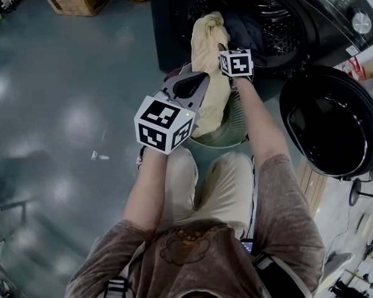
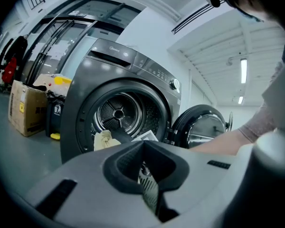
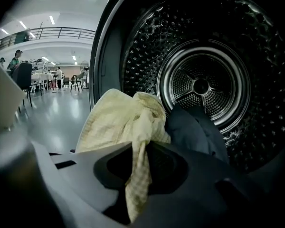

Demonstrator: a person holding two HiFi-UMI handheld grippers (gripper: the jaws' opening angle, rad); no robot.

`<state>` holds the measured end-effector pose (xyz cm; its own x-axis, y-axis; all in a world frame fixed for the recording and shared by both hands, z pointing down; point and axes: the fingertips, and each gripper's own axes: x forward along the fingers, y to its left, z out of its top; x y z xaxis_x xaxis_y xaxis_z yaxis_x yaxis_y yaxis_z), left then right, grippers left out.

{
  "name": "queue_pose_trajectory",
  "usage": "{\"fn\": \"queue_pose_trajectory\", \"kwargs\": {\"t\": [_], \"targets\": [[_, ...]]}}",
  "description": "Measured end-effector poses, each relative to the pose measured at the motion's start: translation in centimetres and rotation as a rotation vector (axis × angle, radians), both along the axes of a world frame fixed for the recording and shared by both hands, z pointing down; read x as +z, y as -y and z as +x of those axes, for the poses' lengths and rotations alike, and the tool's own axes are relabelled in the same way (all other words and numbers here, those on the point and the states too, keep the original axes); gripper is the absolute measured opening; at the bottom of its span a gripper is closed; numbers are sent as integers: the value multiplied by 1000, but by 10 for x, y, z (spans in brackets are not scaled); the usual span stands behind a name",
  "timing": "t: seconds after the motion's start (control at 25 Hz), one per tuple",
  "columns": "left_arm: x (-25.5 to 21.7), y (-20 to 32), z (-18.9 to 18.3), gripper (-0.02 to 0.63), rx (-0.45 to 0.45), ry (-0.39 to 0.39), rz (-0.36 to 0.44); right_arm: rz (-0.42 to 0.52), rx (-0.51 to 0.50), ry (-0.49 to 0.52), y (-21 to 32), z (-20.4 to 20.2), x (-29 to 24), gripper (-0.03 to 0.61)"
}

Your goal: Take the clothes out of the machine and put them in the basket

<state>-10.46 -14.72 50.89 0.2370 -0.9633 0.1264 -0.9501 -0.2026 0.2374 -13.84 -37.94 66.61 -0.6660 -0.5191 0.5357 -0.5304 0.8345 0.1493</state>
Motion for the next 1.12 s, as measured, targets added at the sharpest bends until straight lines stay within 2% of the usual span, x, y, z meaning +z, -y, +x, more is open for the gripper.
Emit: {"fn": "queue_pose_trajectory", "kwargs": {"t": [0.28,0.68,0.8,1.12], "targets": [[2,-1,-1,8,2,25,-4,37,-55,61,-40,23,-27,51],[2,1,8,8,3,31,-8,75,-162,181,-128,94,-69,50],[3,1,11,8,5,46,-14,83,-194,188,-154,109,-78,49],[5,4,19,8,14,49,-19,38,-248,202,-213,142,-86,51]]}}
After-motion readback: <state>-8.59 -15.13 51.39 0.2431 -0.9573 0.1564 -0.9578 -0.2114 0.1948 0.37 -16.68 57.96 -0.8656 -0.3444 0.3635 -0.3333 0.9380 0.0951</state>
